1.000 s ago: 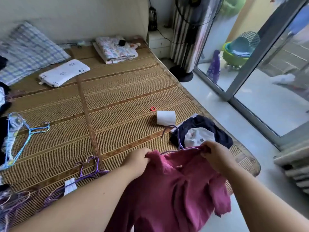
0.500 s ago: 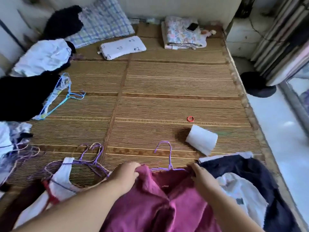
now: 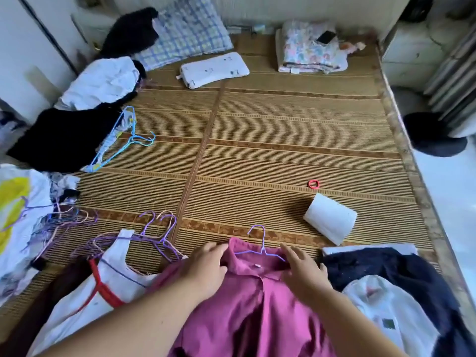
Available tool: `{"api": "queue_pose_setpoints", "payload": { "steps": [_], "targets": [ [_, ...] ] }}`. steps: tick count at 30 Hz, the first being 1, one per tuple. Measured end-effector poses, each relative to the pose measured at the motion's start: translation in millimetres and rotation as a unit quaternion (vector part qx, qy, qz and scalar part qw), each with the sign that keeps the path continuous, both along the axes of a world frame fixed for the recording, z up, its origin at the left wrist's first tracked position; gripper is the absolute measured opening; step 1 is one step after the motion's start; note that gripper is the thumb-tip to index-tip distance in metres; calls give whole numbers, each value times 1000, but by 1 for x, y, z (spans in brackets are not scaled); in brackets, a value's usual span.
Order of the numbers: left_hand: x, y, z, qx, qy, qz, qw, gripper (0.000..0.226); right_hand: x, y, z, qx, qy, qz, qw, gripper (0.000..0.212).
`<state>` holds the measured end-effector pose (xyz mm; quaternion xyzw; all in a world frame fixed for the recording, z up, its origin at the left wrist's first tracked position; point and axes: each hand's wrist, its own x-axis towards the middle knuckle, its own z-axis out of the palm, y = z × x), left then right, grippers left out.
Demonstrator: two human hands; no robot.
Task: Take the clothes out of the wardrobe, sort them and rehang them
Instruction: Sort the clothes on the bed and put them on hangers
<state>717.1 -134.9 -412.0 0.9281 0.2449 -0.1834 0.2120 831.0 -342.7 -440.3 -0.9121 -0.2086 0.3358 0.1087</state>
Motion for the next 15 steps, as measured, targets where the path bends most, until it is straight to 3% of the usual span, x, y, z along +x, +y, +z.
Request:
{"api": "queue_pose_setpoints", "payload": {
  "steps": [8,15],
  "targets": [
    [-88,34,114,28,-63,-5,998,60,-72,101,126,65,-132,182,972,52],
    [-226,118,193,73,-108,87,988,55,-185,204,196,74,-147,289,943,46]
  ]
}}
